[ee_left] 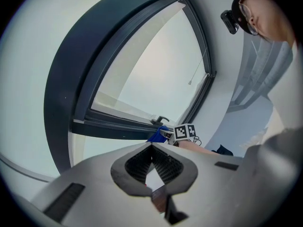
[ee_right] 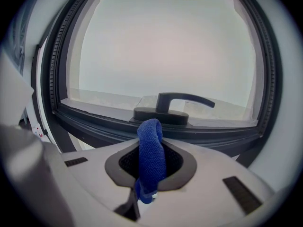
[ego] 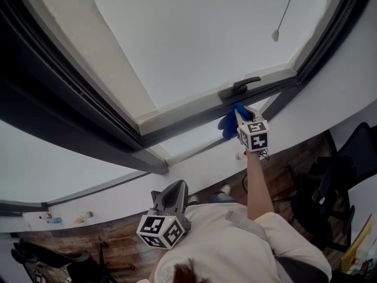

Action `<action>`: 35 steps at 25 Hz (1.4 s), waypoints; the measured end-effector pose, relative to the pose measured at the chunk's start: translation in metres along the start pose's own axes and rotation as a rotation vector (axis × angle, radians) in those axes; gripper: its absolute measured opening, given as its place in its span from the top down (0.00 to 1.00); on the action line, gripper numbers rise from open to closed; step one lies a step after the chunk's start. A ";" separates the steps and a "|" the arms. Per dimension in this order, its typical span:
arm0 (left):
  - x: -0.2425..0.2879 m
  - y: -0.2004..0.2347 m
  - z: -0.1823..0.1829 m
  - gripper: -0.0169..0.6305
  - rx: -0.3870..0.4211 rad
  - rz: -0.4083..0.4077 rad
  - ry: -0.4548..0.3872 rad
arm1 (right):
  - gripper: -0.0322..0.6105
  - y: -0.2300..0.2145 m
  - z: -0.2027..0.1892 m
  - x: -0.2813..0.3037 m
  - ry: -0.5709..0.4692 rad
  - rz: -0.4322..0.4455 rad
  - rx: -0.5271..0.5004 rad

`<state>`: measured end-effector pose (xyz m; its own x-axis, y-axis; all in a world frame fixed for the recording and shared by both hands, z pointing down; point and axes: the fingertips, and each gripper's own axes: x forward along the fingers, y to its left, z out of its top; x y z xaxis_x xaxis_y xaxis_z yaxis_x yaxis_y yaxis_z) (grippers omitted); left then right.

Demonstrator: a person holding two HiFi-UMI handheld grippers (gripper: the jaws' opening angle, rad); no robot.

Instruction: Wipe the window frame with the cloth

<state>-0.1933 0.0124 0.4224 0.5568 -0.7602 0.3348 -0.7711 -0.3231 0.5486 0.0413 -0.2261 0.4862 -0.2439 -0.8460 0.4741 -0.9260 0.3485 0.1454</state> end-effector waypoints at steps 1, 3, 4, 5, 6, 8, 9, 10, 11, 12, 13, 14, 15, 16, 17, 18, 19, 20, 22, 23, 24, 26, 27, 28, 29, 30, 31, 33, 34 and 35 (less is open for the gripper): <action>-0.002 0.002 -0.004 0.97 -0.011 0.006 0.010 | 0.87 0.000 0.000 -0.003 -0.013 -0.005 0.002; -0.008 0.004 -0.012 0.97 -0.032 0.016 0.039 | 0.88 0.008 0.001 -0.021 -0.076 0.007 0.013; -0.012 0.005 -0.015 0.97 -0.037 0.018 0.056 | 0.87 0.014 0.003 -0.034 -0.117 0.022 0.023; -0.014 0.006 -0.016 0.97 -0.039 0.018 0.071 | 0.87 0.022 0.008 -0.049 -0.155 0.039 0.032; -0.016 0.006 -0.016 0.96 -0.036 0.013 0.083 | 0.87 0.029 0.012 -0.063 -0.187 0.055 0.042; -0.016 0.006 -0.012 0.97 -0.020 -0.009 0.095 | 0.87 0.038 0.022 -0.088 -0.238 0.082 0.078; -0.014 0.006 -0.008 0.97 -0.010 -0.023 0.094 | 0.87 0.043 0.027 -0.098 -0.262 0.100 0.103; -0.012 0.006 -0.003 0.97 -0.001 -0.036 0.089 | 0.87 0.047 0.031 -0.107 -0.286 0.121 0.131; -0.010 0.006 0.003 0.97 0.007 -0.048 0.078 | 0.87 0.053 0.035 -0.116 -0.310 0.141 0.157; -0.008 0.006 0.010 0.97 0.014 -0.059 0.065 | 0.87 0.059 0.037 -0.124 -0.330 0.153 0.176; -0.007 0.006 0.016 0.97 0.023 -0.069 0.053 | 0.87 0.064 0.038 -0.133 -0.343 0.153 0.189; -0.007 0.005 0.020 0.97 0.037 -0.078 0.046 | 0.87 0.070 0.037 -0.142 -0.351 0.147 0.195; -0.007 0.005 0.024 0.97 0.056 -0.085 0.042 | 0.87 0.075 0.035 -0.150 -0.355 0.143 0.199; -0.006 0.004 0.026 0.97 0.079 -0.091 0.041 | 0.87 0.080 0.034 -0.158 -0.357 0.142 0.202; -0.006 0.004 0.027 0.97 0.101 -0.095 0.040 | 0.87 0.085 0.032 -0.165 -0.358 0.142 0.206; -0.007 0.005 0.027 0.96 0.118 -0.097 0.039 | 0.87 0.089 0.031 -0.171 -0.361 0.140 0.212; -0.007 0.006 0.027 0.97 0.130 -0.097 0.039 | 0.87 0.092 0.030 -0.176 -0.366 0.137 0.222; -0.007 0.008 0.027 0.97 0.137 -0.095 0.042 | 0.87 0.095 0.029 -0.181 -0.372 0.135 0.233; -0.007 0.010 0.024 0.97 0.143 -0.084 0.054 | 0.87 0.098 0.024 -0.189 -0.371 0.139 0.253; -0.007 0.009 0.022 0.97 0.146 -0.077 0.059 | 0.87 0.099 0.020 -0.193 -0.364 0.145 0.266; -0.007 0.007 0.019 0.97 0.149 -0.070 0.062 | 0.87 0.098 0.017 -0.197 -0.355 0.152 0.281; -0.006 0.000 0.016 0.97 0.157 -0.057 0.062 | 0.87 0.093 0.010 -0.204 -0.347 0.166 0.302; -0.005 -0.004 0.015 0.97 0.162 -0.051 0.059 | 0.88 0.089 0.007 -0.206 -0.345 0.171 0.305; -0.001 -0.008 0.015 0.97 0.168 -0.044 0.055 | 0.87 0.083 0.005 -0.208 -0.345 0.173 0.305; 0.003 -0.013 0.014 0.97 0.176 -0.036 0.050 | 0.87 0.076 0.003 -0.210 -0.347 0.177 0.303; 0.008 -0.018 0.014 0.97 0.184 -0.025 0.042 | 0.87 0.067 0.003 -0.213 -0.353 0.182 0.299; 0.014 -0.024 0.012 0.97 0.193 -0.007 0.032 | 0.87 0.057 0.004 -0.216 -0.359 0.188 0.288; 0.024 -0.039 0.007 0.97 0.215 0.047 0.012 | 0.87 0.036 0.003 -0.225 -0.368 0.200 0.259; 0.030 -0.048 0.003 0.97 0.228 0.077 0.005 | 0.87 0.026 0.000 -0.231 -0.372 0.209 0.249; 0.035 -0.059 -0.001 0.97 0.239 0.102 0.002 | 0.87 0.015 -0.003 -0.237 -0.373 0.219 0.243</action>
<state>-0.1277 0.0053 0.4021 0.4726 -0.7948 0.3806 -0.8744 -0.3689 0.3153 0.0863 -0.0196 0.3783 -0.4855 -0.8658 0.1209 -0.8711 0.4674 -0.1509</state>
